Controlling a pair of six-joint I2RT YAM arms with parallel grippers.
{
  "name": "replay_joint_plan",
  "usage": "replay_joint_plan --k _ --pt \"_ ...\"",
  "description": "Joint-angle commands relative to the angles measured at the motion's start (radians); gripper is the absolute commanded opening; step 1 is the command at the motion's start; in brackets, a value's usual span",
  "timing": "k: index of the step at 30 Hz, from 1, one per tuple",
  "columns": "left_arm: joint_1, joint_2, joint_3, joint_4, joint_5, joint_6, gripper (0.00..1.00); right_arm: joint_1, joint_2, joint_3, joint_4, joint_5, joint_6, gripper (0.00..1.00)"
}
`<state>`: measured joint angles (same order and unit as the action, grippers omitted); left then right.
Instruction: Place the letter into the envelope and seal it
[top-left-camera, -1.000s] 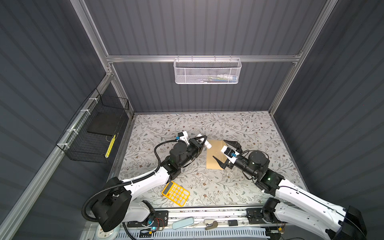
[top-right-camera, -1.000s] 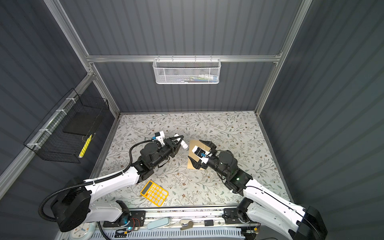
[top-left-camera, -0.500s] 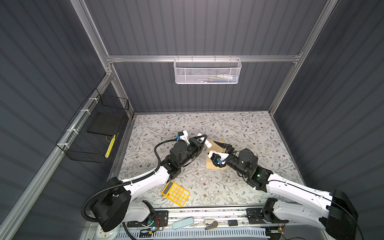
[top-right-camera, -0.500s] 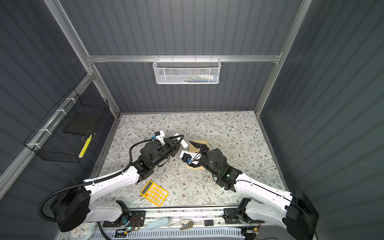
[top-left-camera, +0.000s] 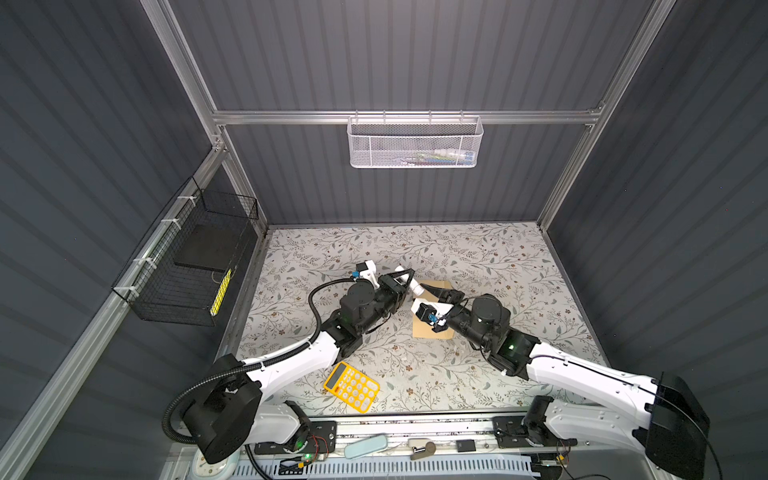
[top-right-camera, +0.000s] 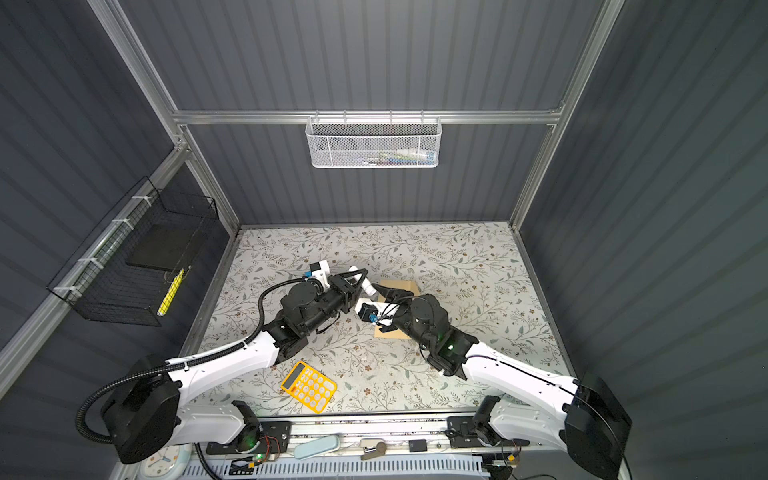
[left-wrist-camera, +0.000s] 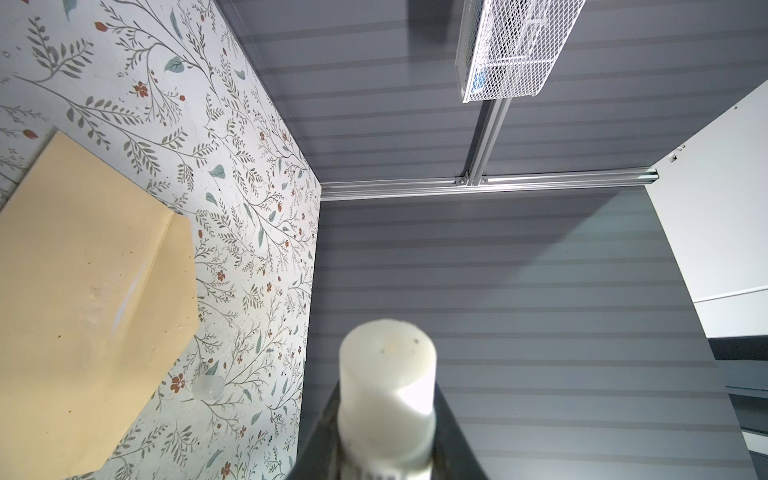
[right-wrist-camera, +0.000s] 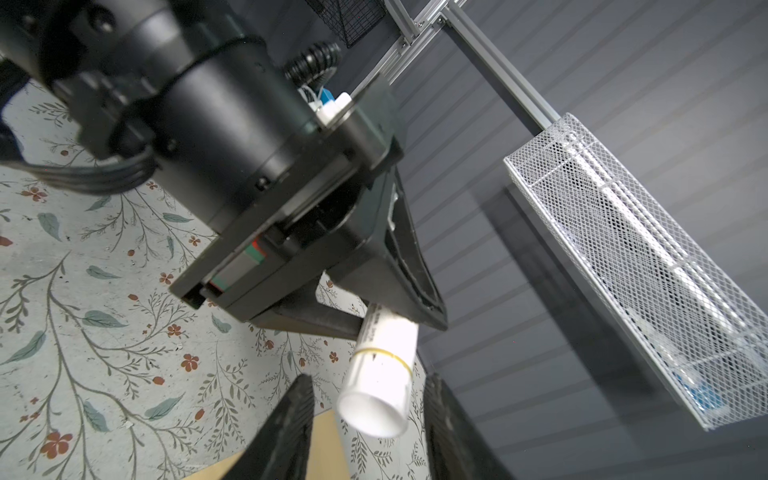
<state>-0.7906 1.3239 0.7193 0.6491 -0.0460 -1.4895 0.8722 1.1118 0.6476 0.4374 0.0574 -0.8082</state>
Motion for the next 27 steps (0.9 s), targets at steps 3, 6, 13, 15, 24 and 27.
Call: replay_joint_plan --k 3,6,13,15,24,27 --pt "0.005 -0.018 0.031 0.004 -0.011 0.015 0.0 0.005 0.0 0.03 -0.002 -0.004 0.024 0.45" --pt "0.005 -0.02 0.031 0.006 -0.011 0.015 0.0 0.005 0.033 0.032 -0.003 -0.005 0.033 0.43" --pt "0.005 -0.023 0.029 0.007 -0.011 0.014 0.0 0.005 0.045 0.034 -0.008 0.001 0.041 0.38" --pt "0.005 -0.025 0.029 0.006 -0.012 0.017 0.0 0.005 0.049 0.035 -0.009 0.002 0.043 0.36" --pt "0.005 -0.026 0.031 0.009 -0.011 0.02 0.0 0.005 0.07 0.043 -0.019 0.013 0.038 0.35" --pt "0.006 -0.025 0.032 0.009 -0.009 0.02 0.0 0.005 0.078 0.046 -0.02 0.016 0.039 0.35"
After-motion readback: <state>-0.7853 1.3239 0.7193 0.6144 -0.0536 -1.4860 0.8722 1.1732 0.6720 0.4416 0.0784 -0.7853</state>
